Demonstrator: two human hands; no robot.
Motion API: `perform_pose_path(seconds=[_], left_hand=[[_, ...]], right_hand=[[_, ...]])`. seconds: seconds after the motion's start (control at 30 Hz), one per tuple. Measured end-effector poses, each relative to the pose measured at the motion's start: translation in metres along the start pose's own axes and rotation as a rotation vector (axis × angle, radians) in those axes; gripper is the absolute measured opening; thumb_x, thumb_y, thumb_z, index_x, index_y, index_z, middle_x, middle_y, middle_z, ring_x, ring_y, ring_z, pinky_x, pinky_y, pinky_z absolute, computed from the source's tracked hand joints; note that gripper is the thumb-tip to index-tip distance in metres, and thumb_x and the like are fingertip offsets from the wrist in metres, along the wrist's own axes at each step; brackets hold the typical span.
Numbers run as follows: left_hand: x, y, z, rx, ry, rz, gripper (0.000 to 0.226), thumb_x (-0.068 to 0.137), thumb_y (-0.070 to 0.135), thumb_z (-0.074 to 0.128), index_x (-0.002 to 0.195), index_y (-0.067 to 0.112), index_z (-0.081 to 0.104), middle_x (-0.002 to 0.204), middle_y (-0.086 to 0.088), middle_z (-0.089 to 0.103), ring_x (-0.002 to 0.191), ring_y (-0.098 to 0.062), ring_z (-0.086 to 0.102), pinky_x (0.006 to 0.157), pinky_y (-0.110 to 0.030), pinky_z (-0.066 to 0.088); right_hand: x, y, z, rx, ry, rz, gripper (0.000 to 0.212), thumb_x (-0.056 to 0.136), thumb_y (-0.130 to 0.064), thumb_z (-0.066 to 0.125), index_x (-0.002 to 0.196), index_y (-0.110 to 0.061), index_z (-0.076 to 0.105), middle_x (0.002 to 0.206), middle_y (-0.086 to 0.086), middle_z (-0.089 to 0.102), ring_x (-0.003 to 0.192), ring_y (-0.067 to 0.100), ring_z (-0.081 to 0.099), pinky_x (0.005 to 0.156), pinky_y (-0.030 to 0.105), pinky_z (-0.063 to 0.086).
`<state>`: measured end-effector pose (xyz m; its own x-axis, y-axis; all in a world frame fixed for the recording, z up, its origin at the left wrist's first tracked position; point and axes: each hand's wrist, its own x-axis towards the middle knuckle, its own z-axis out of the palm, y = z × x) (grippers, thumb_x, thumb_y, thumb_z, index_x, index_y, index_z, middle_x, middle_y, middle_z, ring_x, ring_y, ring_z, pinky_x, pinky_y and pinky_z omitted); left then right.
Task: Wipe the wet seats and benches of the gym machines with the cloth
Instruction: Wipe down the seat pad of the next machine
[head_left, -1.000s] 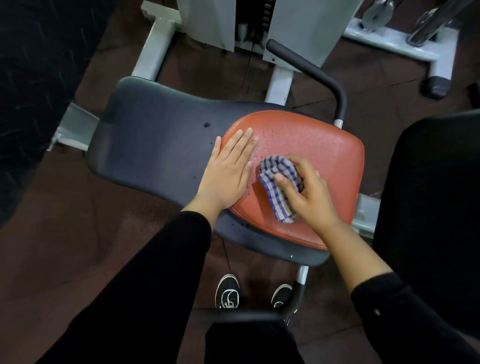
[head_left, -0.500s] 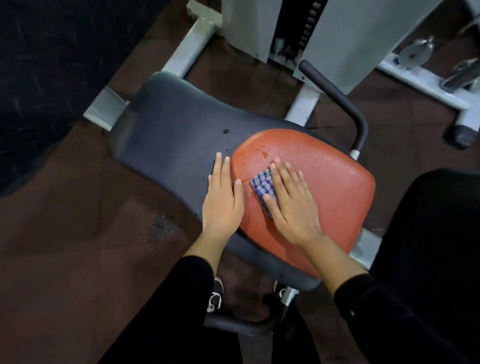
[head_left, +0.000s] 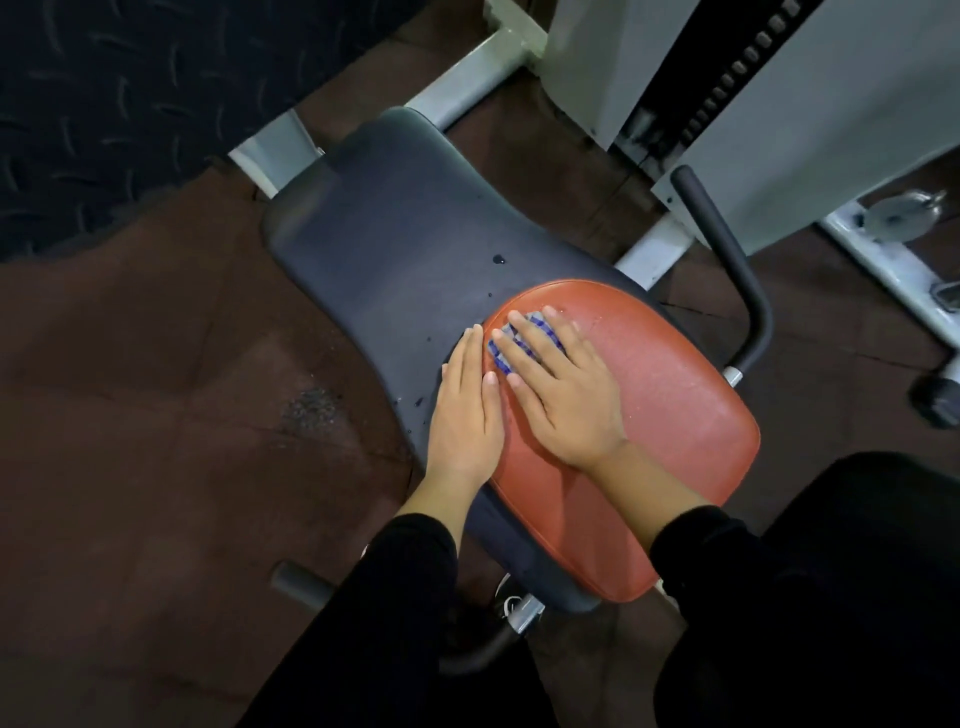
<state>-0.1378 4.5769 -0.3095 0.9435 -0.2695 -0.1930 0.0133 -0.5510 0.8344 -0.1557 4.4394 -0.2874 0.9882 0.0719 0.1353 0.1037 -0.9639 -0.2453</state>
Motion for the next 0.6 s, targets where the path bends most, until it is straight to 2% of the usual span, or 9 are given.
perform_pose_path(seconds=[0.17, 0.27, 0.37, 0.5, 0.6], left_hand=[[0.001, -0.002, 0.001, -0.006, 0.016, 0.007, 0.052, 0.103, 0.027, 0.024, 0.152, 0.013, 0.020, 0.157, 0.001, 0.025, 0.140, 0.004, 0.017, 0.119, -0.038, 0.021], [-0.001, 0.001, -0.001, 0.010, -0.009, -0.012, 0.053, 0.102, 0.029, 0.023, 0.153, 0.015, 0.018, 0.158, 0.002, 0.023, 0.142, 0.000, 0.016, 0.119, -0.036, 0.019], [-0.001, 0.003, -0.002, 0.024, -0.030, -0.021, 0.053, 0.103, 0.029, 0.022, 0.153, 0.016, 0.016, 0.158, 0.003, 0.021, 0.143, -0.003, 0.015, 0.120, -0.036, 0.018], [-0.002, 0.004, -0.002, 0.026, -0.030, -0.043, 0.050, 0.105, 0.026, 0.025, 0.153, 0.019, 0.016, 0.159, 0.004, 0.021, 0.144, -0.006, 0.016, 0.119, -0.037, 0.019], [-0.001, 0.002, -0.002, 0.023, -0.021, -0.028, 0.052, 0.103, 0.029, 0.023, 0.153, 0.017, 0.017, 0.158, 0.003, 0.022, 0.144, -0.005, 0.017, 0.119, -0.036, 0.019]], right_hand=[[0.041, 0.009, 0.001, -0.018, -0.059, -0.101, 0.036, 0.099, -0.027, 0.040, 0.129, -0.021, 0.058, 0.135, 0.000, 0.055, 0.132, 0.027, 0.042, 0.111, 0.043, 0.030], [0.058, 0.027, -0.002, -0.007, -0.084, -0.054, 0.038, 0.101, -0.029, 0.033, 0.124, -0.018, 0.060, 0.128, 0.000, 0.059, 0.127, 0.027, 0.047, 0.108, 0.041, 0.033], [0.055, 0.046, -0.008, -0.014, -0.070, 0.027, 0.040, 0.101, -0.023, 0.028, 0.125, -0.013, 0.058, 0.124, 0.004, 0.061, 0.121, 0.025, 0.052, 0.110, 0.040, 0.032], [0.019, 0.053, -0.015, -0.022, -0.019, 0.249, 0.045, 0.101, -0.021, 0.025, 0.134, -0.005, 0.050, 0.136, 0.012, 0.052, 0.130, 0.028, 0.044, 0.115, 0.041, 0.026], [-0.005, 0.017, -0.005, -0.048, -0.030, 0.302, 0.047, 0.101, -0.026, 0.024, 0.141, -0.010, 0.044, 0.145, 0.009, 0.044, 0.139, 0.030, 0.031, 0.116, 0.043, 0.021]])
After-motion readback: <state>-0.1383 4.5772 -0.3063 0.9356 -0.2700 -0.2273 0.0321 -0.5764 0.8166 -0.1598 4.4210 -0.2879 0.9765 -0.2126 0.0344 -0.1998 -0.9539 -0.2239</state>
